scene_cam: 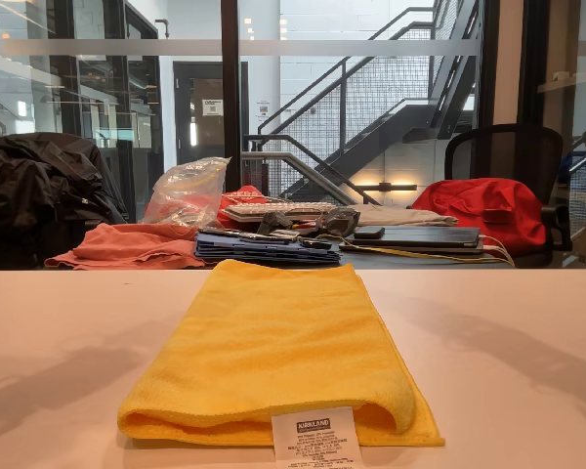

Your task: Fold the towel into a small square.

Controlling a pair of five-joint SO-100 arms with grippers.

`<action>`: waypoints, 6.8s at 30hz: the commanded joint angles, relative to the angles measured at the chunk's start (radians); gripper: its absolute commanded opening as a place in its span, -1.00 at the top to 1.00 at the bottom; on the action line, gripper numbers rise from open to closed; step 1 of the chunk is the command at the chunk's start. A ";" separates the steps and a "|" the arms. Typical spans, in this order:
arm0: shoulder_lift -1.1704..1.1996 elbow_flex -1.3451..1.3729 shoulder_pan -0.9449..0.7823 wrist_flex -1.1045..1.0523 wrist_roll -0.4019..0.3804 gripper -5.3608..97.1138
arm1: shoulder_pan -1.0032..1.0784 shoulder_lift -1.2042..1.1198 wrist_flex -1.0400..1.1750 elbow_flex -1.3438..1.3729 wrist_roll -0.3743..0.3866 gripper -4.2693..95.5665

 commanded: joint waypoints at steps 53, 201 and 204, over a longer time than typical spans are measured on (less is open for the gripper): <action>-0.049 -0.002 0.011 0.127 -0.009 0.44 | 0.006 -0.002 -0.021 -0.002 -0.002 0.04; -0.449 1.658 -0.571 -0.097 -0.025 0.90 | 0.272 0.259 0.537 1.549 0.064 0.66; -0.457 1.703 -0.571 -0.186 -0.026 0.90 | 0.367 0.268 0.480 1.563 -0.074 0.66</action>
